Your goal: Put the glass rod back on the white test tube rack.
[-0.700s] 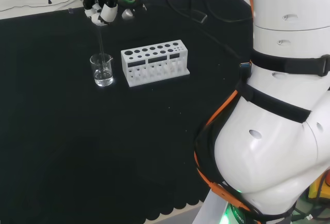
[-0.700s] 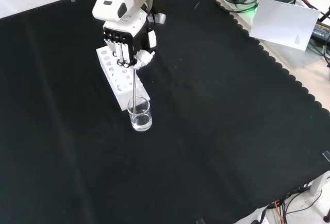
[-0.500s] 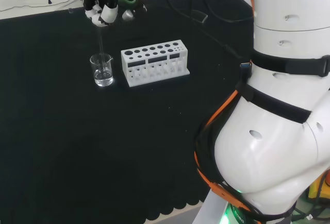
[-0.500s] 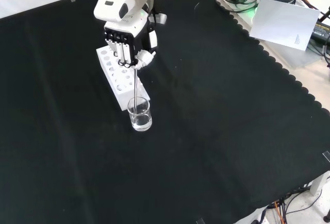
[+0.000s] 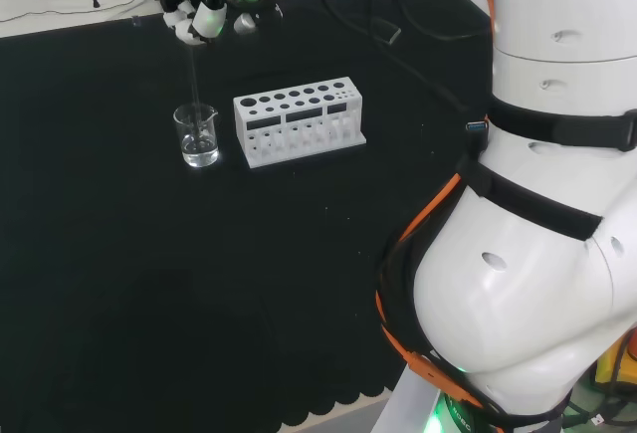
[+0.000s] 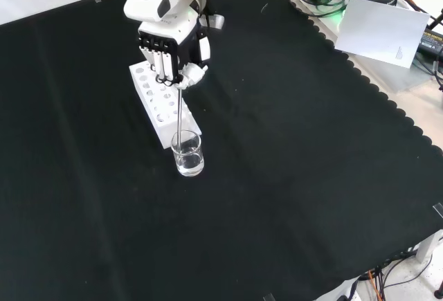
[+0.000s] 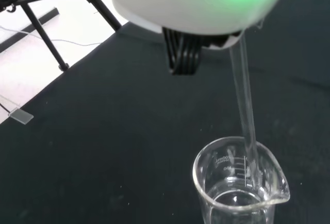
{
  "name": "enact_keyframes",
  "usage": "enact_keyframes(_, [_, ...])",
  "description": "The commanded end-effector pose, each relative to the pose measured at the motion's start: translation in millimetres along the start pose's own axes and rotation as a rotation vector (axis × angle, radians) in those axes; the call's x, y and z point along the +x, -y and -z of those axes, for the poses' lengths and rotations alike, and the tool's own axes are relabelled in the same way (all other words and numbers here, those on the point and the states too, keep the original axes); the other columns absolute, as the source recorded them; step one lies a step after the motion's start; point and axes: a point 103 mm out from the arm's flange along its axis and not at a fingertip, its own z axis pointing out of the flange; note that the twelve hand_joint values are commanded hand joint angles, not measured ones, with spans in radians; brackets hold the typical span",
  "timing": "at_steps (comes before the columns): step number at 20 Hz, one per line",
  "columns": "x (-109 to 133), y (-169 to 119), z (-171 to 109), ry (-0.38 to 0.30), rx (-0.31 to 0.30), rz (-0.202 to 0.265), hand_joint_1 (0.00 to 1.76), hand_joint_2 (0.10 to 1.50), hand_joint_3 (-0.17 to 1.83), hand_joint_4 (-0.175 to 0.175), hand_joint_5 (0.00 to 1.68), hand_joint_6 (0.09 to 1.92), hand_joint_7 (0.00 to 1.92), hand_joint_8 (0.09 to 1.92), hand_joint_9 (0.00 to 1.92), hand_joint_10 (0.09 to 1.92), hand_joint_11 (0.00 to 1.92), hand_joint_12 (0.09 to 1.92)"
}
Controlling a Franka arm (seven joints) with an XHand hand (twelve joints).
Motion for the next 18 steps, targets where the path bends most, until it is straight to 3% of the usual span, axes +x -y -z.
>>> enact_keyframes(1, [-4, 2, 22, 0.007, -0.035, -0.025, 1.32, 0.46, 1.1, -0.175, 1.28, 0.7, 1.22, 1.23, 1.67, 1.01, 1.72, 0.85])
enact_keyframes(12, [-4, 16, 49, 0.015, -0.058, -0.048, 1.32, 0.46, 1.1, -0.175, 1.28, 0.69, 1.22, 1.23, 1.67, 1.01, 1.72, 0.85])
enact_keyframes(18, [-17, 29, 59, 0.018, -0.077, -0.083, 1.32, 0.46, 1.1, -0.175, 1.28, 0.69, 1.23, 1.23, 1.67, 1.01, 1.72, 0.85])
